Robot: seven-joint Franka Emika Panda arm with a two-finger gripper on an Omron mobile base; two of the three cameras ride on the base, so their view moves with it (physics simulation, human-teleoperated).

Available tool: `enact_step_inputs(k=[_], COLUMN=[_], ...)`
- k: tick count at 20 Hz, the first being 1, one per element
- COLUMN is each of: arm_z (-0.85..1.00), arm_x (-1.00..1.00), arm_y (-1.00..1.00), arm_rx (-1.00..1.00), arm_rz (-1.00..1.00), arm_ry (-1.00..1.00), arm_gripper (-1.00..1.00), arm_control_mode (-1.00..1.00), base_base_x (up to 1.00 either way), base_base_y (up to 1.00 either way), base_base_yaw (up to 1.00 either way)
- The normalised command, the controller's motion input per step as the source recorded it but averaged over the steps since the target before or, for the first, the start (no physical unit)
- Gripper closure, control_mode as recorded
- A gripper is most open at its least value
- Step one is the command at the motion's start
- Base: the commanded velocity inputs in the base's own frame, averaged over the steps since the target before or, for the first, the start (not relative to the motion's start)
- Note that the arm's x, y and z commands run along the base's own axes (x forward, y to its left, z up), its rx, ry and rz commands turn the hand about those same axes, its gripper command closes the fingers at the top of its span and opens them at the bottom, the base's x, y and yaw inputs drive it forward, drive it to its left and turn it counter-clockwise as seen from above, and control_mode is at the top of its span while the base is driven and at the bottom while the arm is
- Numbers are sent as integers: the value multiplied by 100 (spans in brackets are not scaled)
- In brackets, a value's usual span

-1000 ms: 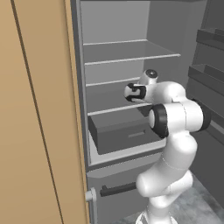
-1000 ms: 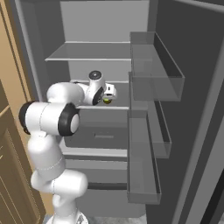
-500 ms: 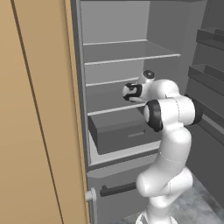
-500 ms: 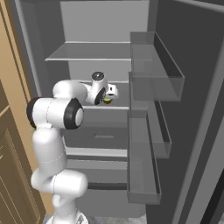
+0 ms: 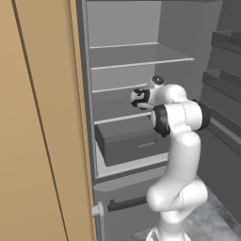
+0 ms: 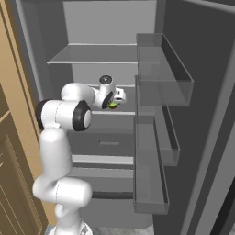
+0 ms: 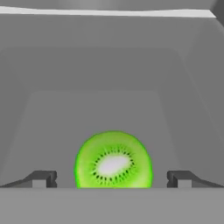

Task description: Pick the banana and kiwi from the fridge and place them inside the tupperware on the counter.

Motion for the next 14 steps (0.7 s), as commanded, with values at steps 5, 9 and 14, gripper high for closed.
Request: enact_step_inputs(k=[5, 9, 14], arm_z=[-18, -21, -21], arm_x=[15, 11, 17], arm_y=[-1, 0, 0], arm_rx=[0, 0, 0], arm_rz=[0, 0, 0], arm_ry=[0, 0, 0], arm_gripper=[-100, -100, -100], arm_control_mode=[-100, -100, -100], base_base_x=[0, 0, 0], base_base_y=[0, 0, 0], base_base_yaw=[0, 0, 0])
